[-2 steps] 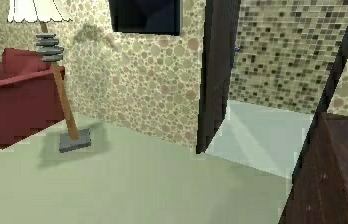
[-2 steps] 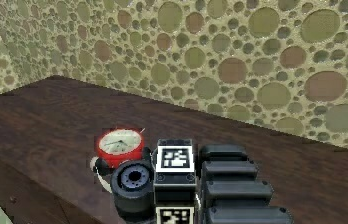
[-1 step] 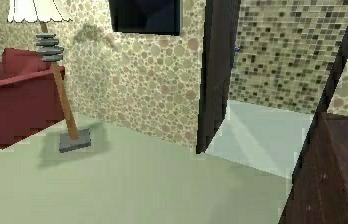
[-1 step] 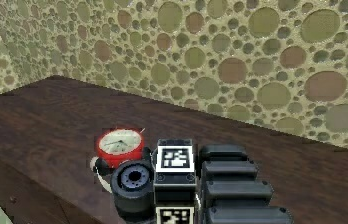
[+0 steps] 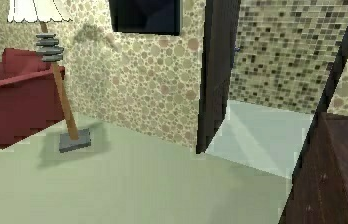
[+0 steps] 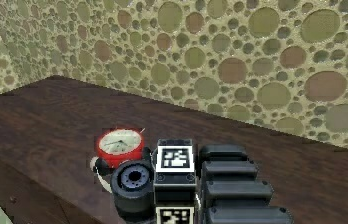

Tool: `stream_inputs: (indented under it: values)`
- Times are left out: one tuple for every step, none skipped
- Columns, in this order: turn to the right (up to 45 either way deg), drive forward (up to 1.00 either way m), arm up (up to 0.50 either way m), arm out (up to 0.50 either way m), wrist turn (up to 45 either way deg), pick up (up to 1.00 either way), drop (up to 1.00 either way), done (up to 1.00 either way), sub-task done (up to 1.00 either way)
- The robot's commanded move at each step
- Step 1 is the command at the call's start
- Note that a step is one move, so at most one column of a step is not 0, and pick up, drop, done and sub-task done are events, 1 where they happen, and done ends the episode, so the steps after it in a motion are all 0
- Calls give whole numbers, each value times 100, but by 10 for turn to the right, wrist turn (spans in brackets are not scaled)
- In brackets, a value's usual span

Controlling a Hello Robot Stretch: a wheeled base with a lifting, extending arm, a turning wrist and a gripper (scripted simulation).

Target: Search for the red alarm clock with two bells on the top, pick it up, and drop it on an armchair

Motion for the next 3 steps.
stream_inputs:
  values:
    - [450,0,0,0,0,0,0,0,0]
    - [-450,0,0,0,0,0,0,0,0]
    - [450,0,0,0,0,0,0,0,0]
